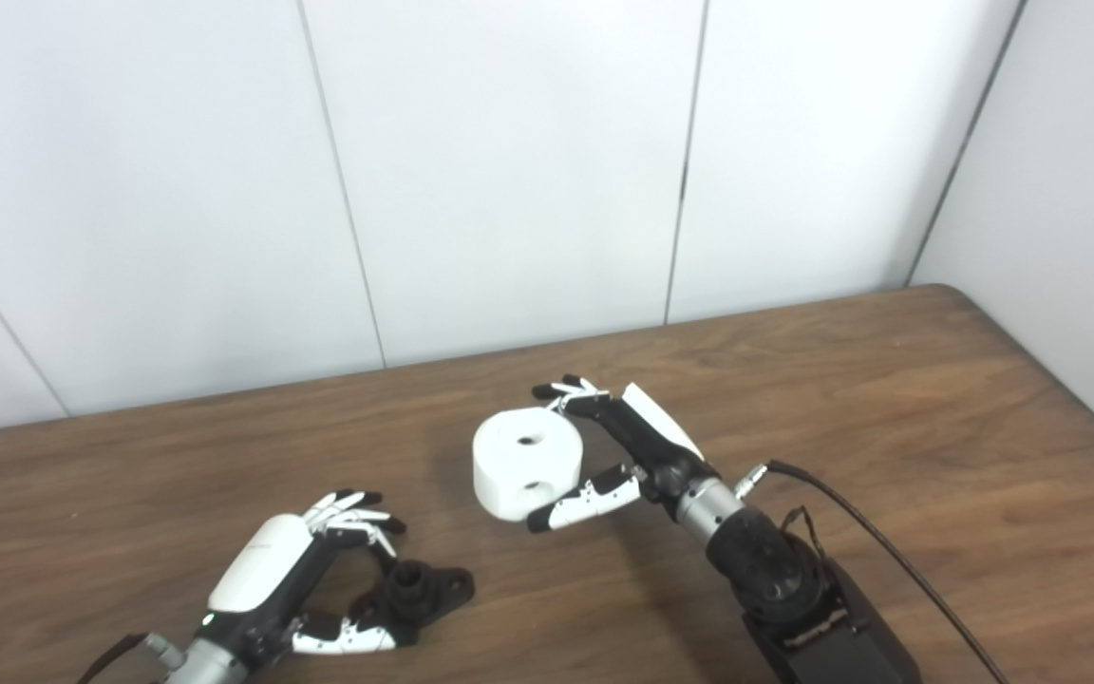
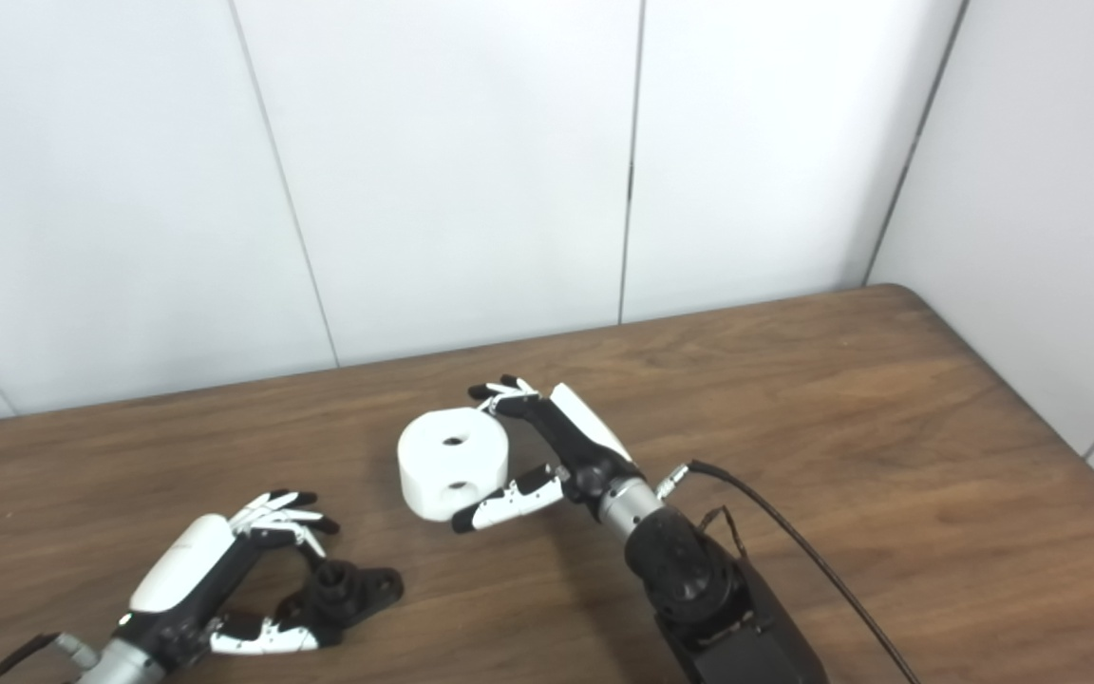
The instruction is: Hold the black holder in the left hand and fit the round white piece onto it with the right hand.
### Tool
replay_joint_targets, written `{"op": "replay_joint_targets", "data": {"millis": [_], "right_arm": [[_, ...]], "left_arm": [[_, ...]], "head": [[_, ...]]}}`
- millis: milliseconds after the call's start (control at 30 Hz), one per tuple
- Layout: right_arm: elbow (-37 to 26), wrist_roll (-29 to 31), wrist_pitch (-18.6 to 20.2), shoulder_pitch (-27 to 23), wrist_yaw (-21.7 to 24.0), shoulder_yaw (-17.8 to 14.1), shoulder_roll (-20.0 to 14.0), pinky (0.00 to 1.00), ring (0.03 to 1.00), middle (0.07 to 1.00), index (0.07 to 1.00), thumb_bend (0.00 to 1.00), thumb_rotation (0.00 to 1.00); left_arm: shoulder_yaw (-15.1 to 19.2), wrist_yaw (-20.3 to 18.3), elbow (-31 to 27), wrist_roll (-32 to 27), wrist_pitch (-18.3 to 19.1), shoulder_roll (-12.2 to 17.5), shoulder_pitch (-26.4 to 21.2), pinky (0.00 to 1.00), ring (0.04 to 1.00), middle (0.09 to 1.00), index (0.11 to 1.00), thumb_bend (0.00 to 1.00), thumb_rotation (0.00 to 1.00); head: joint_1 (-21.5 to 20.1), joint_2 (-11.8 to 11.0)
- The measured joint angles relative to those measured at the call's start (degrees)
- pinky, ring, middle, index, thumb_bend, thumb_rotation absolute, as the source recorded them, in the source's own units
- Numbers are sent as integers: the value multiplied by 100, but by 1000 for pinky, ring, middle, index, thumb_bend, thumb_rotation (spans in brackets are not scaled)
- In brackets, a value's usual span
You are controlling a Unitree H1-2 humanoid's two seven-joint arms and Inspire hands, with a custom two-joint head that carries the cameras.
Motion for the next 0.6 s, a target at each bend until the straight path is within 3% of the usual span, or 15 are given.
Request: {"op": "replay_joint_targets", "data": {"millis": [600], "right_arm": [[-139,-37,-12,1,353,288,93,1000,1000,885,488,514,144]], "left_arm": [[-204,22,-201,21,668,-345,-49,1000,942,777,482,522,50]], "head": [[730,325]]}}
